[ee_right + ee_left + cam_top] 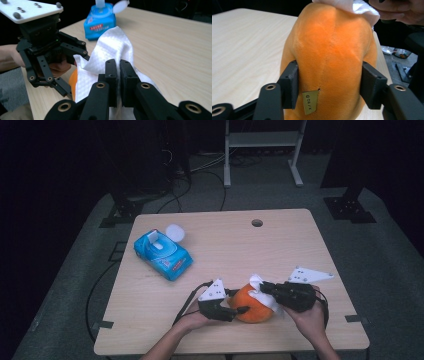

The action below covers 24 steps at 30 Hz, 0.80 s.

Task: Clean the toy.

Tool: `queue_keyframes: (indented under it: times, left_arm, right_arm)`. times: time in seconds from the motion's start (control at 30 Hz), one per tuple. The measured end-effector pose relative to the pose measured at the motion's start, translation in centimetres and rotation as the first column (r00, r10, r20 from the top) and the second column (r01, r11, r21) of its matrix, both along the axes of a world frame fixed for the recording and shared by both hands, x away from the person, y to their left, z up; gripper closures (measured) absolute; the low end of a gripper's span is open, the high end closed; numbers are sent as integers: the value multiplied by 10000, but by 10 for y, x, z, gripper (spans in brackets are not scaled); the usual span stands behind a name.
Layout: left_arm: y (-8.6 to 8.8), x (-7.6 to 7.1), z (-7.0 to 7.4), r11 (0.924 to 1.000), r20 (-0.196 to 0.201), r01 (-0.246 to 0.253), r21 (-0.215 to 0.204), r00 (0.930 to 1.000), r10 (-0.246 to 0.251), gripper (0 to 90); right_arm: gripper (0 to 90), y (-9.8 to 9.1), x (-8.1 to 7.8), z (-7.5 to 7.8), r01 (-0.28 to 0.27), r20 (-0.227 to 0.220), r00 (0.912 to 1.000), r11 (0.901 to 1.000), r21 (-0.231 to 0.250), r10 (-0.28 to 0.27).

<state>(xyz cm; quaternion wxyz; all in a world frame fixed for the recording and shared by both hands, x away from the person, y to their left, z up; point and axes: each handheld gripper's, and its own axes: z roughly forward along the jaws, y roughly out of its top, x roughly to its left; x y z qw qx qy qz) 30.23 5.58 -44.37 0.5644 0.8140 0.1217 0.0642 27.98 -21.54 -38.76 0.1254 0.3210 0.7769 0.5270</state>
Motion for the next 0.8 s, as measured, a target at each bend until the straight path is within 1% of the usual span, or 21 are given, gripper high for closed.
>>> queue_keyframes:
  times: [0.07,0.1,0.17,0.2,0.23,0.27,0.33,0.37,0.4,0.47,0.5,0.57,0.63,0.67,0.73,0.8]
  left_arm:
    - [4,-2,9,9999,169,-41,148,9998,38,439]
    - [7,-2,13,9996,263,-12,272,9997,5,445]
    - [13,-3,20,9992,315,-42,395,9995,30,450]
    - [14,-3,22,9989,342,-54,464,9994,38,450]
    - [16,-3,24,9981,413,-74,612,9991,49,449]
    - [16,-2,25,9982,389,-118,596,9992,95,449]
    - [17,-1,24,9983,271,-94,567,9996,79,449]
    - [17,0,23,9978,225,-143,652,9997,129,448]
    - [17,0,22,9973,236,-161,715,9996,145,447]
    - [18,1,21,9961,232,-193,858,9996,174,445]
    - [19,1,20,9950,263,-237,966,9994,212,443]
    - [20,3,18,9955,145,-293,900,9995,281,437]
    - [19,3,18,9953,181,-312,919,9994,297,434]
    - [18,3,19,9953,186,-328,913,9993,313,434]
    - [17,3,19,9957,168,-326,870,9994,312,433]
    - [17,2,20,9959,115,-318,852,9995,309,433]
  right_arm:
    - [850,-1,-1,3,79,65,9999,9999,89,-79]
    - [850,-1,-1,2,69,16,10000,9999,112,-70]
    - [851,0,1,1,-41,-210,9998,9992,395,49]
    - [851,1,0,1,-77,-242,9997,9985,545,90]
    - [851,3,-1,2,-106,-185,9998,9981,606,117]
    - [851,6,-2,4,-217,-107,9997,9975,671,225]
    - [851,12,-5,9,-386,54,9993,9969,690,383]
    - [851,14,-6,10,-471,92,9989,9963,722,466]
    - [851,18,-7,10,-664,128,9978,9956,663,657]
    - [850,22,-8,8,-749,161,9971,9966,358,743]
    - [850,23,-7,5,-746,93,9972,9969,267,744]
    - [850,21,-1,-3,-692,-203,9974,9974,219,697]
    - [851,14,6,-12,-600,-659,9958,9972,440,629]
    - [851,10,9,-14,-513,-799,9953,9975,477,550]
    - [850,5,10,-15,-273,-892,9955,9988,404,309]
    - [851,3,8,-13,-70,-818,9966,9995,306,95]
